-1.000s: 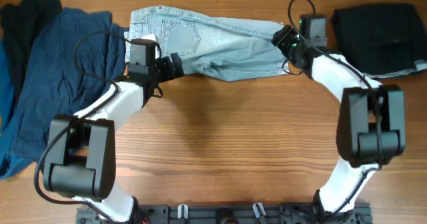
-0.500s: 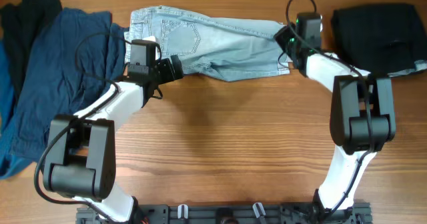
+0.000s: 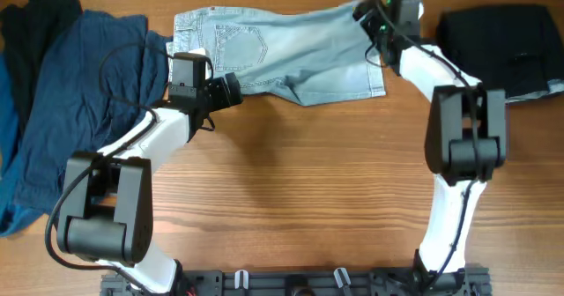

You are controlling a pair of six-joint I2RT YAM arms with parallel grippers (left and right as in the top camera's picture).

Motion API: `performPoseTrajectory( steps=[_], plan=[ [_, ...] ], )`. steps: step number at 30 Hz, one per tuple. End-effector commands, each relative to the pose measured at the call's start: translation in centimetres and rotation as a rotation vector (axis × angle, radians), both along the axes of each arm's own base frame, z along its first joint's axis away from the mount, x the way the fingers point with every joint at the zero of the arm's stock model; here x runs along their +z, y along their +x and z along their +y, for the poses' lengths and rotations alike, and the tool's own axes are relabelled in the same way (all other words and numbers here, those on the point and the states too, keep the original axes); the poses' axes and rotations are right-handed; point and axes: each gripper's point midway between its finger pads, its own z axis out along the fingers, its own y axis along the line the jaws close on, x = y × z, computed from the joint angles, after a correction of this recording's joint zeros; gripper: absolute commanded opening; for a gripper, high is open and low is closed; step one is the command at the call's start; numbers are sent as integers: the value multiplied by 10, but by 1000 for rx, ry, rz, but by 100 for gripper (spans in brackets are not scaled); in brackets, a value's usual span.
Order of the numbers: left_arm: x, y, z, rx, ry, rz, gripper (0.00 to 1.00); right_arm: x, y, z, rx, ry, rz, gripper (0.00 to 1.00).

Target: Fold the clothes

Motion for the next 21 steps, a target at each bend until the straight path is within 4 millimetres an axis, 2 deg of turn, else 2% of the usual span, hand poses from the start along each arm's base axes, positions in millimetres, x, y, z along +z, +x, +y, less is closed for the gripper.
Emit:
performPoseTrajectory(
  steps=[1,3,7,9,11,12,15,18,21],
  plan=[
    [2,2,-2,-20,8,-9,100,19,-5,-9,26,-68,25,100],
    [2,2,-2,-20,8,-8,100,29,-13,-13,63,-115,65,99],
    [2,2,-2,-20,8,-9,100,60,-29,-23,102,-170,83,100],
    [2,2,-2,-20,8,-9,100,66,-42,-24,105,-167,125,99],
    [2,2,-2,-20,8,-9,100,59,-55,-25,110,-168,183,100],
    [2,2,-2,-20,8,-9,100,49,-59,-24,126,-179,205,96],
    [2,2,-2,-20,8,-8,100,18,-71,-24,117,-174,270,35],
    [1,1,-2,-20,9,-1,100,-12,-75,-25,72,-139,312,37],
    [0,0,-2,-20,10,6,100,-22,-68,-25,68,-137,299,43]
  ],
)
